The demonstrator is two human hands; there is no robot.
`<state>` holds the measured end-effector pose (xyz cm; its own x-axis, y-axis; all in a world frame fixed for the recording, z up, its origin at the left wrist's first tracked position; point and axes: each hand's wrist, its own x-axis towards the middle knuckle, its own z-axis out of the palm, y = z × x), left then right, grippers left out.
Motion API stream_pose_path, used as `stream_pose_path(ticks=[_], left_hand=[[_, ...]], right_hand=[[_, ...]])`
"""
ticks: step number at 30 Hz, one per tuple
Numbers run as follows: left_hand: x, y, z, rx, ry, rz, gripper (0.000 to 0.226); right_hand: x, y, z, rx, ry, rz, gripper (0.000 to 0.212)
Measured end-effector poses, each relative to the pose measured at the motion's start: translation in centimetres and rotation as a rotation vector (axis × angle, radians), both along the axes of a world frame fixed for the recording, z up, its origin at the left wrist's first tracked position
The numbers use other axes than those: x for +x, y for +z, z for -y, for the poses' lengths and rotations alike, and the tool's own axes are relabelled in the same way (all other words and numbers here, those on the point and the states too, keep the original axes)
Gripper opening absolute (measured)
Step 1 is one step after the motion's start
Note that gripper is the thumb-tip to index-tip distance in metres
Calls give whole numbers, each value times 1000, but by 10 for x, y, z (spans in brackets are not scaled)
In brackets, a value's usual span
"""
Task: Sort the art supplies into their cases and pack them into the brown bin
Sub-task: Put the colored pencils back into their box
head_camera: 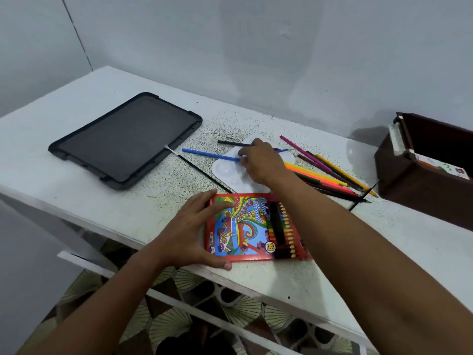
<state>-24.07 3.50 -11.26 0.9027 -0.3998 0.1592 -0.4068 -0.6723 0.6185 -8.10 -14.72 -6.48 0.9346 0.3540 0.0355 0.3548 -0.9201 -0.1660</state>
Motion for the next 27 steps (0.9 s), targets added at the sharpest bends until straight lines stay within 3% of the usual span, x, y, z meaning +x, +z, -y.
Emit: stream_pose_path(ticks=[15,22,27], left_hand=[[0,-2,0,6,6,38,103],[-1,-2,1,15,5,64,101],[-1,-2,1,12,7,51,102]], right_hand=[[-13,-4,-2,53,-50,153,24],[-34,10,99,216,-181,263,14],[-78,15,184,211,-303,284,14]])
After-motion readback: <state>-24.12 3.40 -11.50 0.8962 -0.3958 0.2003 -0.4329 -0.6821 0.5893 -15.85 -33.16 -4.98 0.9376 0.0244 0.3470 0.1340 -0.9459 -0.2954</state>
